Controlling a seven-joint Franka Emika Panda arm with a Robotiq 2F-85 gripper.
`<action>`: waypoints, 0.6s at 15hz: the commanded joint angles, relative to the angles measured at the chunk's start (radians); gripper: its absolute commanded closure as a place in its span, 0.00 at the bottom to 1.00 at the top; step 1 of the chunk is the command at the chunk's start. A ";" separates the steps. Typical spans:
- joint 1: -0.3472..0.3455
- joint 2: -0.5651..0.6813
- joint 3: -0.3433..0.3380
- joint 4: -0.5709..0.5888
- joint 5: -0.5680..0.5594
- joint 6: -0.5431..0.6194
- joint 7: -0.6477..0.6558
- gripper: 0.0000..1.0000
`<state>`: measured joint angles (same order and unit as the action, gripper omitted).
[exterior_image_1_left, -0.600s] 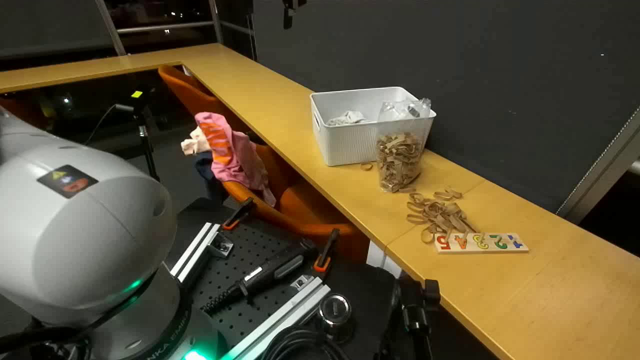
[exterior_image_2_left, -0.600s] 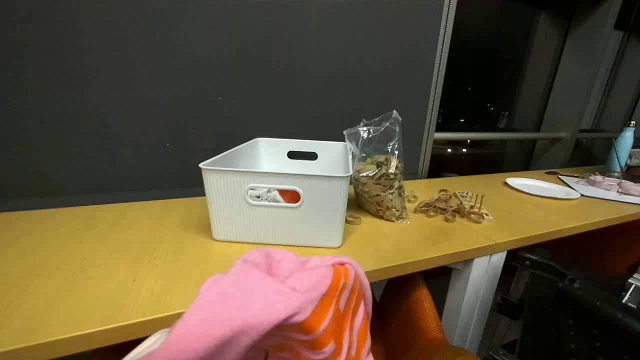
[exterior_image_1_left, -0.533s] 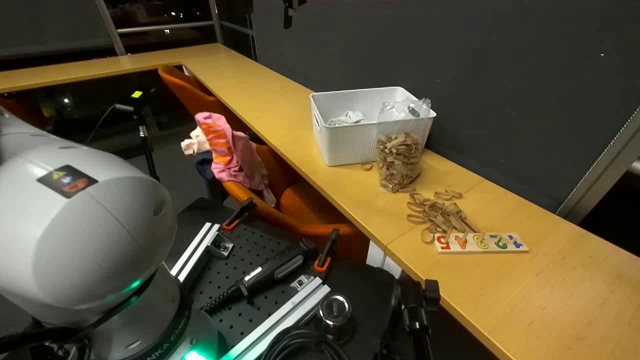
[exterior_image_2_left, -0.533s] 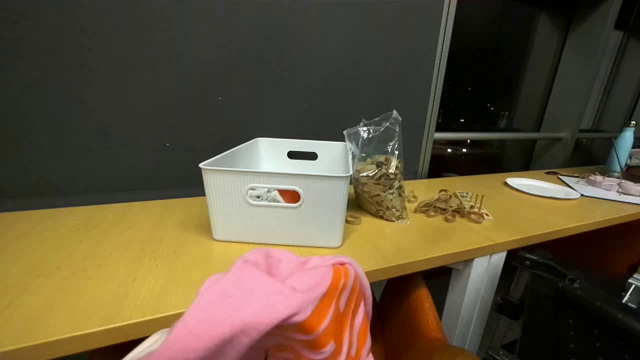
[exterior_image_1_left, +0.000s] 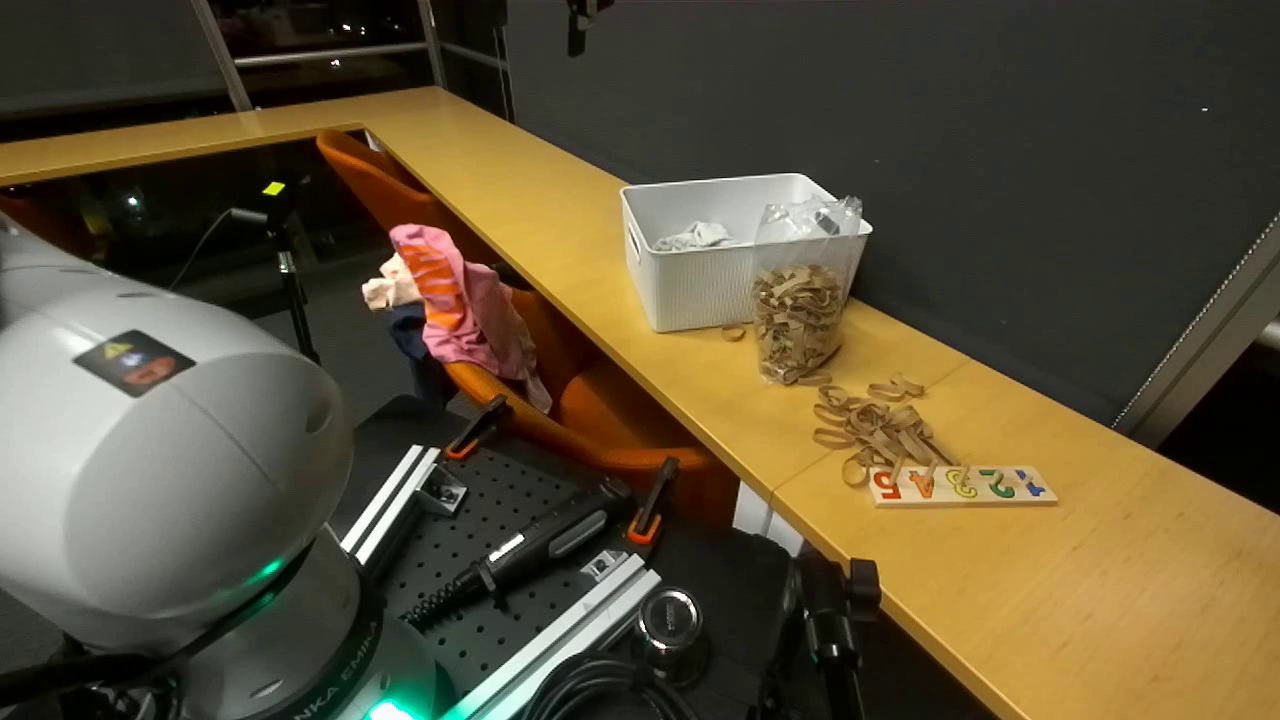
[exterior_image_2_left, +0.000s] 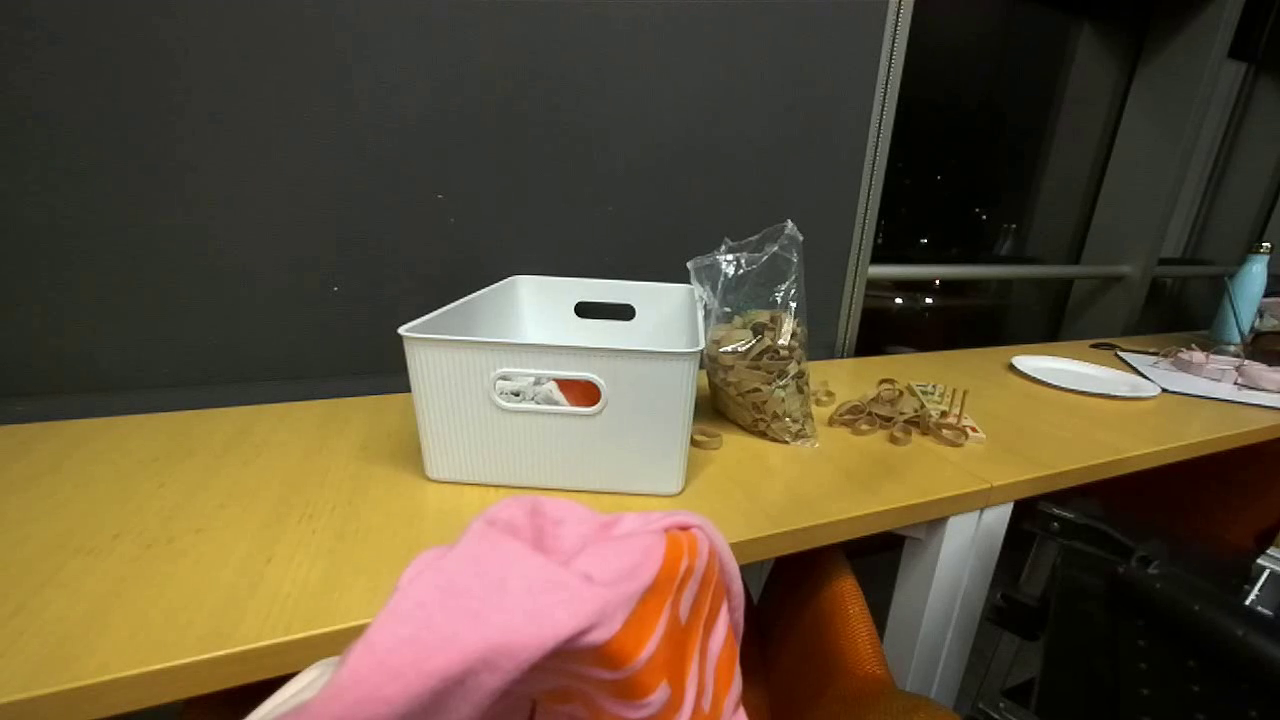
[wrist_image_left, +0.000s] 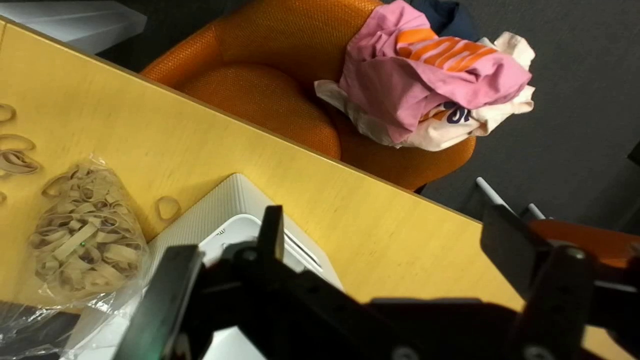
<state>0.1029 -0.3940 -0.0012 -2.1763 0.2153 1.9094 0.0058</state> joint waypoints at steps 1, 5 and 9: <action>-0.043 0.003 0.014 -0.010 -0.046 -0.024 0.033 0.00; -0.117 -0.002 0.005 -0.056 -0.185 -0.015 0.076 0.00; -0.193 0.111 -0.032 -0.028 -0.395 0.050 0.014 0.00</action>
<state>-0.0438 -0.3724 -0.0115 -2.2390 -0.0601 1.9097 0.0525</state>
